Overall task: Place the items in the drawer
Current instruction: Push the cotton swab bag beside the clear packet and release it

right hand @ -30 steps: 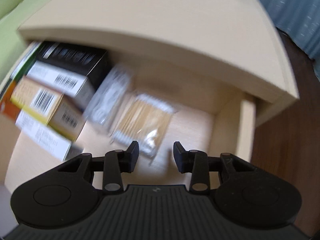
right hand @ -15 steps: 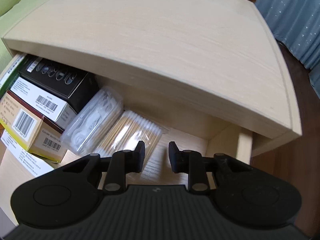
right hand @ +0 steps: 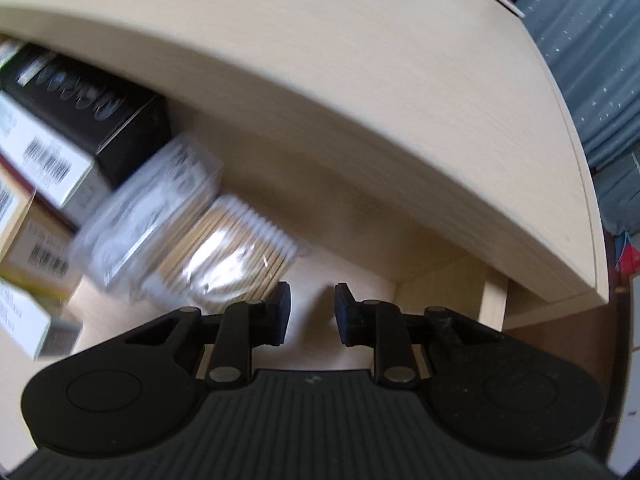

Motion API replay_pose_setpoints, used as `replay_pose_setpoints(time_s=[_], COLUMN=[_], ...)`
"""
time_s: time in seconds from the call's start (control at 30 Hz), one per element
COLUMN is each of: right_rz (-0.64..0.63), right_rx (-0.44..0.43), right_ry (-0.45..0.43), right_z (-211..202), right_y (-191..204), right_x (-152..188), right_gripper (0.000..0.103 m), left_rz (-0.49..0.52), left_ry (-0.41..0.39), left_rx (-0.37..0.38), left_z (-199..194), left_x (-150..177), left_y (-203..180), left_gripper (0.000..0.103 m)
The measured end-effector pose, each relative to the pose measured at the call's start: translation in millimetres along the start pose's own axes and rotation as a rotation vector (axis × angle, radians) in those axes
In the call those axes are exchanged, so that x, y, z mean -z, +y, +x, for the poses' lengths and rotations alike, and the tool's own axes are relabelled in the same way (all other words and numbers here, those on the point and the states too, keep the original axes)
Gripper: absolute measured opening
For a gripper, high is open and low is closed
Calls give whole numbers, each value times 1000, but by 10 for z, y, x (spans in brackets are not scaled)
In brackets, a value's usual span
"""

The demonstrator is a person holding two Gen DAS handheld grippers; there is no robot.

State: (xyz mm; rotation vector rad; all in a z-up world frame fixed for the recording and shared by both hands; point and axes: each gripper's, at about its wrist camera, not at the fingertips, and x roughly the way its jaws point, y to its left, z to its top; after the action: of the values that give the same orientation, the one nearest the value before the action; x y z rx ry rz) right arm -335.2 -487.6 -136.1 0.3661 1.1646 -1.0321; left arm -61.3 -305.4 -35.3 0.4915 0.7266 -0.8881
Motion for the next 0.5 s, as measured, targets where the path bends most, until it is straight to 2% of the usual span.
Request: replay_pose_setpoints(time_s=[0.17, 0.3, 0.33, 0.4, 0.5], right_rz=[33, 69, 72, 70, 44], right_rx=[-14, -141, -187, -246, -243], right_ry=[-25, -61, -52, -6, 34], right_z=[-46, -360, -394, -203, -165], right_y=[-101, -217, -233, -306, -133], right_x=[-3, 94, 126, 3, 73], right_gripper=[21, 26, 26, 26, 26], left_rz=[5, 0, 2, 5, 15], left_ry=[-2, 3, 3, 4, -1], left_rx=[2, 8, 10, 15, 18], left_z=[1, 20, 27, 38, 20], left_x=[-5, -7, -8, -8, -12], left_y=[-9, -10, -18, -33, -60], left_gripper=[102, 102, 102, 102, 102])
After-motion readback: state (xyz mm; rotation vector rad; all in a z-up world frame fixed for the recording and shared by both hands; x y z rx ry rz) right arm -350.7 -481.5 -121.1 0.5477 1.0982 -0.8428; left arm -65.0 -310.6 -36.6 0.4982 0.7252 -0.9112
